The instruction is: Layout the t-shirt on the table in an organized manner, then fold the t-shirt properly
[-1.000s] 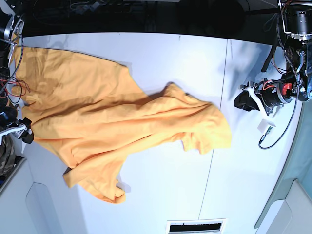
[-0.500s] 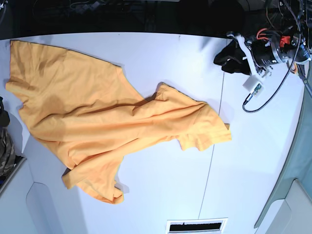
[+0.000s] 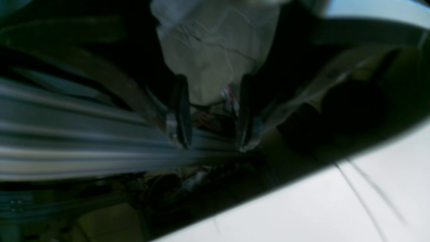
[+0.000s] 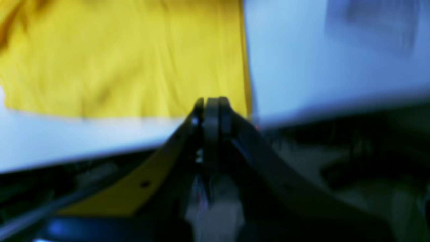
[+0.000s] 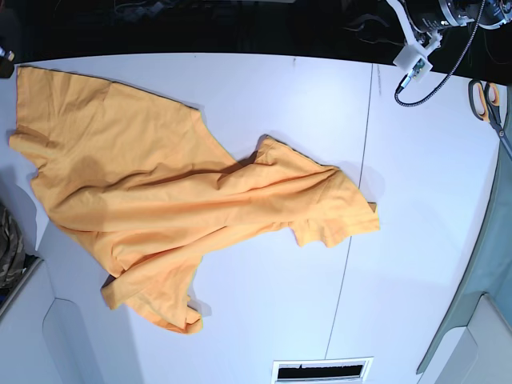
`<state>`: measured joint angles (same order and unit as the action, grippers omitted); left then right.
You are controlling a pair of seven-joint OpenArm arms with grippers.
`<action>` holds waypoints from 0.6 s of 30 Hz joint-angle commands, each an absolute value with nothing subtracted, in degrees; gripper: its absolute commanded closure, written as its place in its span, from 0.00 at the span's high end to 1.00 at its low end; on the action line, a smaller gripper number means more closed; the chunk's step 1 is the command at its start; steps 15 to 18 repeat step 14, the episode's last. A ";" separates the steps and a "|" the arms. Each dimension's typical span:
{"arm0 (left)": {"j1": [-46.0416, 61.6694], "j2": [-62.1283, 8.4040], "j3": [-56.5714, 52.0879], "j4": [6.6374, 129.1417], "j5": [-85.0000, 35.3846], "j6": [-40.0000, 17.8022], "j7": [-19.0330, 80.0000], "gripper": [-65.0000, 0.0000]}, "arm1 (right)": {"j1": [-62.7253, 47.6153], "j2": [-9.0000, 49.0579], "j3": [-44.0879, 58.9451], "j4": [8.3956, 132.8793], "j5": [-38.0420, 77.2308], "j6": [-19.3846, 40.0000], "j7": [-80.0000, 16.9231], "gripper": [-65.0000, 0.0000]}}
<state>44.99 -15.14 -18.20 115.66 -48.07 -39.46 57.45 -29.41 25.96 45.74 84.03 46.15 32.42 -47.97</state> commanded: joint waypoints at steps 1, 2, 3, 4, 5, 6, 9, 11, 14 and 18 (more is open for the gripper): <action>46.11 -15.53 -18.31 116.49 -49.60 -40.00 56.64 0.39 | -31.11 26.74 46.52 84.93 46.70 32.80 -46.92 0.00; 46.76 -15.57 -18.22 116.46 -49.56 -40.00 56.64 0.39 | -32.60 26.04 46.52 84.93 46.17 32.82 -46.74 0.00; 47.29 -15.55 -18.22 116.38 -49.47 -40.00 56.71 0.39 | -34.00 25.23 46.52 84.90 45.67 32.82 -46.28 0.00; 47.70 -15.57 -18.22 116.11 -49.47 -40.00 56.84 0.39 | -35.35 24.40 46.52 84.90 45.17 32.82 -45.89 0.00; 47.99 -15.55 -18.22 115.68 -49.47 -40.00 56.95 0.39 | -36.64 23.55 46.50 84.90 44.60 32.82 -45.23 0.00; 47.99 -15.55 -18.22 114.85 -49.50 -40.00 57.10 0.39 | -37.65 22.72 46.48 84.90 44.12 32.82 -44.42 0.00; 47.83 -15.55 -18.20 110.67 -49.50 -40.00 56.90 0.39 | -39.16 20.12 46.48 84.86 42.46 32.82 -42.39 0.00; 47.46 -15.57 -17.54 106.76 -48.99 -40.00 56.01 0.39 | -39.20 18.65 46.48 84.62 42.22 32.82 -42.35 0.00; 46.76 -15.57 -15.07 100.25 -45.43 -40.00 50.98 0.39 | -38.92 16.93 46.48 84.49 42.22 32.82 -40.88 0.00; 46.76 -15.57 -15.07 100.25 -45.43 -40.00 50.98 0.39 | -38.92 16.93 46.48 84.49 42.22 32.82 -40.88 0.00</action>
